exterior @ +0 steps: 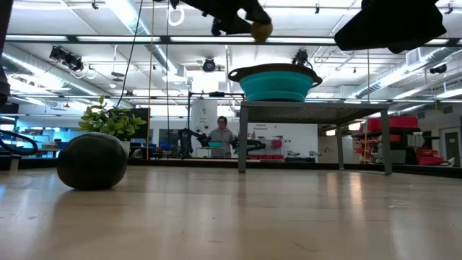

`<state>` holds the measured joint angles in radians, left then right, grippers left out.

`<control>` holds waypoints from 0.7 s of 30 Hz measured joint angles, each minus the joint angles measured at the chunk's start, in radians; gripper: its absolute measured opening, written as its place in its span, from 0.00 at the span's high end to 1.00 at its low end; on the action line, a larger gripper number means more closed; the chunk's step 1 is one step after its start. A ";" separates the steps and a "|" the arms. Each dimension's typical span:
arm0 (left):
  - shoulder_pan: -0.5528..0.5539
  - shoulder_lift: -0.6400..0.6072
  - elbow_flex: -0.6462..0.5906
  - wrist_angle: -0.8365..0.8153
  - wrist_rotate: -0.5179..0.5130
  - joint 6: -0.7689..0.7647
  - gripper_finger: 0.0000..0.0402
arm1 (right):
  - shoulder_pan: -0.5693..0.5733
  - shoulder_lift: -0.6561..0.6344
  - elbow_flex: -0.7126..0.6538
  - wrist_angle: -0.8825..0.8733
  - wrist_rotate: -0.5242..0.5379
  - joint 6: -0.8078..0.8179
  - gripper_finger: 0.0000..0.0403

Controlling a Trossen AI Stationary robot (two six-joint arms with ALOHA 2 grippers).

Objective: Pick & Place Fruit
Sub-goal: Put the brown kiwi into the blue strainer bowl, then put the black plum into the blue strainer bowl

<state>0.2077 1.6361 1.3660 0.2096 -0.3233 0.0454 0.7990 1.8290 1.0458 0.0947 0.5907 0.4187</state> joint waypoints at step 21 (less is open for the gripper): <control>-0.009 0.019 -0.001 -0.127 0.110 -0.059 0.06 | 0.004 0.000 0.000 -0.002 0.000 0.036 0.21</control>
<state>0.1987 1.6548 1.3653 0.0823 -0.2131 -0.0139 0.8029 1.8290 1.0458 0.0925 0.5912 0.4550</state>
